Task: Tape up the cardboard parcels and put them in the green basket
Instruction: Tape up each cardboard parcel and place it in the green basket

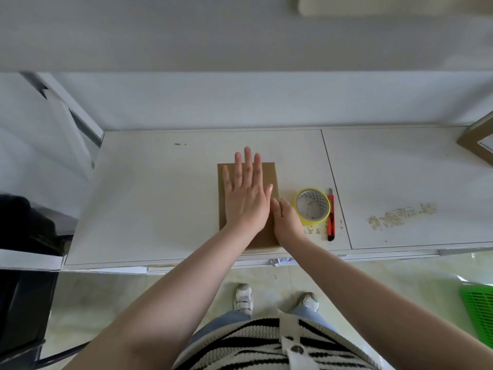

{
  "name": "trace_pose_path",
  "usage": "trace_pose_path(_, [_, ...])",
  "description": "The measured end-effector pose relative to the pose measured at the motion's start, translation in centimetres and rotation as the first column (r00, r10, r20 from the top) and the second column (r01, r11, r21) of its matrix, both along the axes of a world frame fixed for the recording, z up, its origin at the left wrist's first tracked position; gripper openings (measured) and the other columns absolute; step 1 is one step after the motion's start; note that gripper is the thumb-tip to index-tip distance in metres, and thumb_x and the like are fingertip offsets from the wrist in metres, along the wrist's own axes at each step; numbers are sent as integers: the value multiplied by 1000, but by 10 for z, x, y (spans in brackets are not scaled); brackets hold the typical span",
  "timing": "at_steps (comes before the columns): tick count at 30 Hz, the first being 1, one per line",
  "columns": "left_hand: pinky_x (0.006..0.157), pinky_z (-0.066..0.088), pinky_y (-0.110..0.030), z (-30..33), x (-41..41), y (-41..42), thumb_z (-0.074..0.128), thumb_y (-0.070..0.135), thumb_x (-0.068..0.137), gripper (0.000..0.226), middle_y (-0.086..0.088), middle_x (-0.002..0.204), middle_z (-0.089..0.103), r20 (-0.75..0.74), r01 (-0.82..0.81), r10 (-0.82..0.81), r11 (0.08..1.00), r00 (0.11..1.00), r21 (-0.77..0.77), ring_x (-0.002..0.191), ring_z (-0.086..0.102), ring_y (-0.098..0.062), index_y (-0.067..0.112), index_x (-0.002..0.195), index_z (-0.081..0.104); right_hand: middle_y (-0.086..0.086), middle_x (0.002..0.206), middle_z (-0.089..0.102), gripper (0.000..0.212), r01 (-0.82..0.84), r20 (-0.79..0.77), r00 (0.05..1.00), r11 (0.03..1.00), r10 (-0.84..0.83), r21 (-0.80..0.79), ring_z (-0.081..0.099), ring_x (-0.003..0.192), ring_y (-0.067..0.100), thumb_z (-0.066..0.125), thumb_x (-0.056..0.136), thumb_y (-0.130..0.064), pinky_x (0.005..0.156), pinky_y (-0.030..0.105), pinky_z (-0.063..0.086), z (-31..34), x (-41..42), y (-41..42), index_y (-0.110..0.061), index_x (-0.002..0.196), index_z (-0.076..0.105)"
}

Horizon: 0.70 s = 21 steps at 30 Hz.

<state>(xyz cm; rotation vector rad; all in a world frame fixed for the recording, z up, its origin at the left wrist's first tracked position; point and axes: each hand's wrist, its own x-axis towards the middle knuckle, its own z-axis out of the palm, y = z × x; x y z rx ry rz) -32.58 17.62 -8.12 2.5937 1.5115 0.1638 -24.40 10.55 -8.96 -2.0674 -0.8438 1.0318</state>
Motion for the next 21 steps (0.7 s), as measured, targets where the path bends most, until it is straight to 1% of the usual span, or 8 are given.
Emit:
trace_pose_path(4, [121, -7, -50, -13, 4, 11, 18, 46, 103, 69, -7, 162, -21, -80, -12, 6, 998, 997, -69, 149, -20, -25, 12, 156, -10, 15, 105, 58, 36, -12, -9, 1000, 1000, 12, -10, 53, 102, 24, 35, 105, -33, 86, 34, 38, -3, 0, 0, -4, 116, 54])
trace_pose_path(8, [121, -5, -50, -16, 4, 14, 16, 47, 102, 70, -10, 162, -18, -85, -4, -4, 996, 996, -87, 150, -16, -26, 11, 155, -9, 2, 99, 50, 22, -1, -27, 1000, 1000, 1, -13, 43, 95, 14, 35, 105, -32, 81, 28, 33, -2, -1, 3, -18, 111, 51])
trace_pose_path(11, [121, -8, -48, -11, 3, 16, 14, 56, 99, 78, -14, 161, -20, -72, -2, -6, 994, 997, -109, 150, -15, -26, 7, 155, -9, -5, 95, 56, 28, 49, -121, 991, 999, -49, -9, 47, 98, 15, 37, 104, -33, 85, 27, 36, 6, -2, 3, -15, 114, 56])
trace_pose_path(14, [118, -13, -44, -3, -9, 23, 9, 76, 86, 100, -14, 161, -21, 51, -82, 95, 972, 994, -221, 150, -18, -24, 5, 154, -12, -9, 132, 58, 43, 72, -277, 959, 996, -55, 54, 50, 124, 11, 38, 103, -42, 108, 31, 39, 26, -3, 0, -29, 143, 48])
trace_pose_path(15, [117, -14, -45, 2, -13, 27, 12, 80, 83, 105, -12, 161, -21, 121, -119, 161, 946, 979, -300, 149, -19, -24, 6, 154, -12, -10, 139, 54, 44, 57, -287, 957, 993, -25, 103, 46, 129, 9, 38, 103, -43, 111, 32, 37, 33, -2, 0, -33, 145, 45])
trace_pose_path(17, [116, -14, -51, 14, -18, 31, 27, 81, 82, 107, -7, 162, -22, 264, -164, 326, 855, 908, -492, 148, -22, -24, 13, 154, -15, -10, 135, 56, 40, -7, -237, 970, 986, 47, 167, 48, 129, 12, 38, 103, -41, 110, 33, 37, 46, 3, 4, -38, 142, 47])
trace_pose_path(19, [116, -9, -58, 24, -20, 29, 43, 79, 79, 112, -1, 162, -24, 361, -145, 493, 726, 792, -672, 148, -23, -23, 22, 154, -17, -3, 125, 57, 38, -89, -12, 996, 990, 91, 109, 49, 122, 22, 42, 101, -41, 107, 40, 36, 54, 7, 11, -48, 137, 48])
trace_pose_path(21, [119, 2, -58, 27, -24, 28, 62, 73, 76, 119, 2, 162, -21, 431, -12, 636, 569, 641, -822, 150, -17, -23, 30, 153, -17, 3, 122, 49, 47, -97, 205, 975, 993, 81, 71, 43, 117, 26, 52, 96, -40, 104, 40, 33, 57, 11, 15, -49, 141, 41])
